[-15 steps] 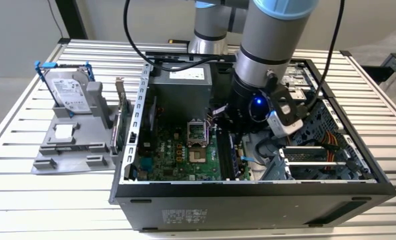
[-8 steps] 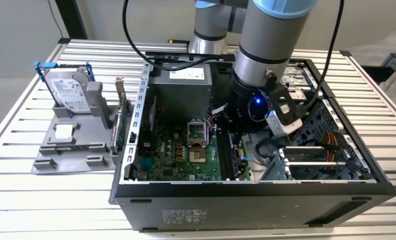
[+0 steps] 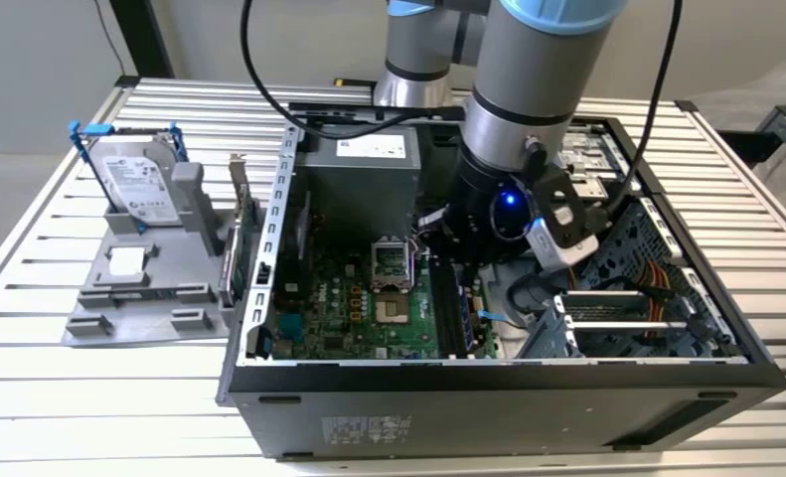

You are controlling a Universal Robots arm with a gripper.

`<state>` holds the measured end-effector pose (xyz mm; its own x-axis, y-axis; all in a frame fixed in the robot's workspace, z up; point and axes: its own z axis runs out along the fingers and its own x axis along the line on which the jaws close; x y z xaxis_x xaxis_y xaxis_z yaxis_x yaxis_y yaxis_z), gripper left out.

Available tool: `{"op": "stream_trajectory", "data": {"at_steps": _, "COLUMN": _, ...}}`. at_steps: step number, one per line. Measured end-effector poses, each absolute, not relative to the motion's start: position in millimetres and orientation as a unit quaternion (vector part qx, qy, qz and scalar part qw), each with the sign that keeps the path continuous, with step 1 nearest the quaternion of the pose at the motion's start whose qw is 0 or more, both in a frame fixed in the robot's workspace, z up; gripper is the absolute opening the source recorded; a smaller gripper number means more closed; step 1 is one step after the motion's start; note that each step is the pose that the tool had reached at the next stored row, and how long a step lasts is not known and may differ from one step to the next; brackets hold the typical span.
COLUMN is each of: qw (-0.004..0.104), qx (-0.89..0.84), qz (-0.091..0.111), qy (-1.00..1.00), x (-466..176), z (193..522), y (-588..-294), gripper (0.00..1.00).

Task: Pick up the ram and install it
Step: 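Insert the ram into the slot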

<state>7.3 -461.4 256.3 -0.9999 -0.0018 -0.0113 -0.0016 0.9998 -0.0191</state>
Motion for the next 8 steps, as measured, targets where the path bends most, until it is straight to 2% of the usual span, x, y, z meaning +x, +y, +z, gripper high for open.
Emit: {"op": "stream_trajectory", "data": {"at_steps": 8, "qw": 0.006, "qx": -0.001, "qz": -0.01, "qy": 1.0, "x": 5.3, "z": 257.5, "y": -461.3, "gripper": 0.0}}
